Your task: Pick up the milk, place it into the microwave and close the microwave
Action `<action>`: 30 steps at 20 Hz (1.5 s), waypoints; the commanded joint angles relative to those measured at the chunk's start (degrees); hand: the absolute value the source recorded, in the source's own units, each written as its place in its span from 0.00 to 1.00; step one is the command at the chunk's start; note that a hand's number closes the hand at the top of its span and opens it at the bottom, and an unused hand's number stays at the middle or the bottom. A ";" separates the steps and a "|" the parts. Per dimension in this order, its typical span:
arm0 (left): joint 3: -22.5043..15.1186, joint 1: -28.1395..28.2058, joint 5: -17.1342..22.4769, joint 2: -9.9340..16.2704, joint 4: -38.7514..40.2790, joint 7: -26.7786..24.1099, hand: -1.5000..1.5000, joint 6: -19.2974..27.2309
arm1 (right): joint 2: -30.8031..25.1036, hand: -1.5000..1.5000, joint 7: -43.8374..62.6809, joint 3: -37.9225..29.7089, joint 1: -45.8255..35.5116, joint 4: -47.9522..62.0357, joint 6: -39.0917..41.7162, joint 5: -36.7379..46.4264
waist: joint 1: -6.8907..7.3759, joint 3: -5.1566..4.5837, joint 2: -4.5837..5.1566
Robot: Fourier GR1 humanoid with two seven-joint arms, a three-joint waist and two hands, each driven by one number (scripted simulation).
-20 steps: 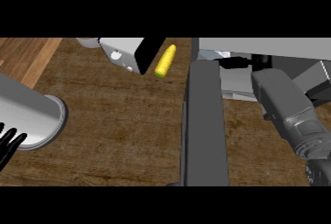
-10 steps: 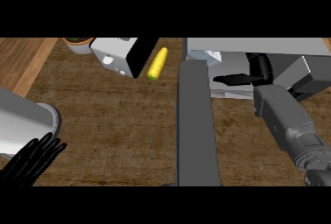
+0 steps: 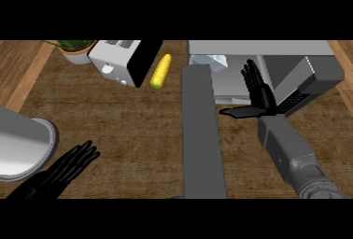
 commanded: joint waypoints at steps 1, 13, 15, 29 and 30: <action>-5.77 -1.07 -7.42 -0.42 1.81 -4.63 0.00 3.08 | 2.84 0.00 -3.25 1.30 6.55 -2.18 1.79 -0.20 | -1.00 -0.06 -0.46; -10.84 -10.13 -19.94 -0.44 14.22 -11.23 1.00 10.61 | 2.62 0.00 -5.96 7.01 28.01 -14.44 2.24 1.61 | -3.88 -0.27 -1.06; -11.85 -10.47 -23.51 0.35 14.39 -14.37 1.00 11.13 | 1.68 0.00 -6.16 7.38 31.92 -17.90 2.68 1.33 | -3.87 -0.31 -1.11; -32.03 -16.79 -34.43 -0.44 28.74 -25.26 1.00 29.80 | -2.37 0.00 -0.07 8.90 59.54 -52.22 17.49 -10.07 | -3.08 -0.30 -0.56; -31.46 -20.31 -33.46 -0.44 31.16 -25.48 1.00 30.41 | -3.59 0.00 0.34 9.05 62.14 -55.48 18.98 -11.01 | -3.33 -0.29 -0.43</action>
